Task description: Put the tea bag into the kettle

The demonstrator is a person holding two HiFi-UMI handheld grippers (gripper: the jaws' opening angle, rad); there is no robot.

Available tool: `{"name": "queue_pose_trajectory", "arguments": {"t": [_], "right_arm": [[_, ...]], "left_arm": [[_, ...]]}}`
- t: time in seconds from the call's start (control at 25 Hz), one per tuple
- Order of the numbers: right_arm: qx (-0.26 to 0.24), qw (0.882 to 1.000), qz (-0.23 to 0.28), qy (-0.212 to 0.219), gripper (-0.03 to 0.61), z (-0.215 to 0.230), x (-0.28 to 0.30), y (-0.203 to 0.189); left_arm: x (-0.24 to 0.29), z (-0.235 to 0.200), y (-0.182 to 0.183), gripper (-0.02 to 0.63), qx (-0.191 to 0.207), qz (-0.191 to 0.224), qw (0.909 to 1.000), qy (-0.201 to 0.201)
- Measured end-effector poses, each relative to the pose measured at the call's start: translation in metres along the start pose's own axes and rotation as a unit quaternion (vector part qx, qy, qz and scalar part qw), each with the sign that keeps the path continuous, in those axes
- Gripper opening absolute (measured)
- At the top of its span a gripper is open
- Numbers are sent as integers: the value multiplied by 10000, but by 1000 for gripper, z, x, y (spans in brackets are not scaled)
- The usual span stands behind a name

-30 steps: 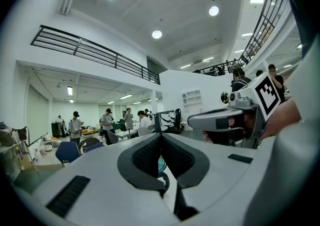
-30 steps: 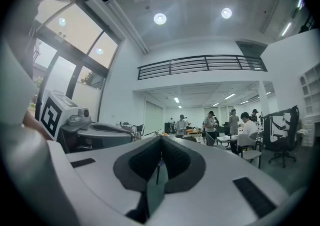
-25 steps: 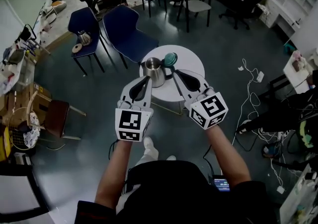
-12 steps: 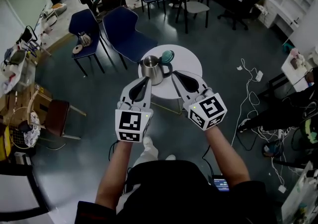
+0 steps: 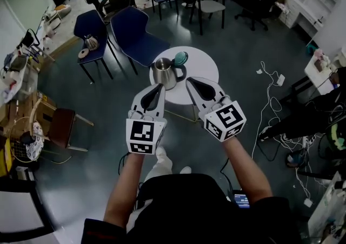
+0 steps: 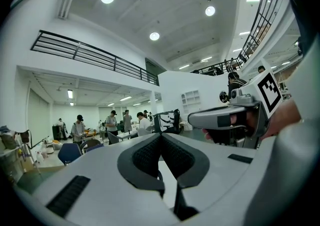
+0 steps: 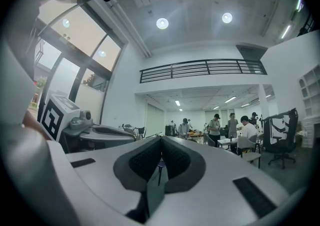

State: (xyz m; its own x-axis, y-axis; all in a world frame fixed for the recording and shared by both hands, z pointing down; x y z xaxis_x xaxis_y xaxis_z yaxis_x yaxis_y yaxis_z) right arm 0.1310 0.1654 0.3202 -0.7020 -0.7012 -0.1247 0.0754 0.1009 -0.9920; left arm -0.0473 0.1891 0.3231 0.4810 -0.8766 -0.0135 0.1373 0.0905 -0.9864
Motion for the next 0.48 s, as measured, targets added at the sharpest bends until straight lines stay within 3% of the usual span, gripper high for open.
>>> {"name": "queue_pose_trajectory", "arguments": {"t": [0.48], "right_arm": [[36, 10000, -43, 48, 18, -17, -11, -6]], "left_arm": [[-16, 7, 1, 15, -170, 54, 9998, -1]]}}
Point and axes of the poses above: the fingertips, and each gripper's own axes: x forward along the fingers, z to its right, y out of its top, the point moved 9 cm from there along -x, backward along the fingers, and after that the axes turned 5 degrees about z, right-handed, at the moved point
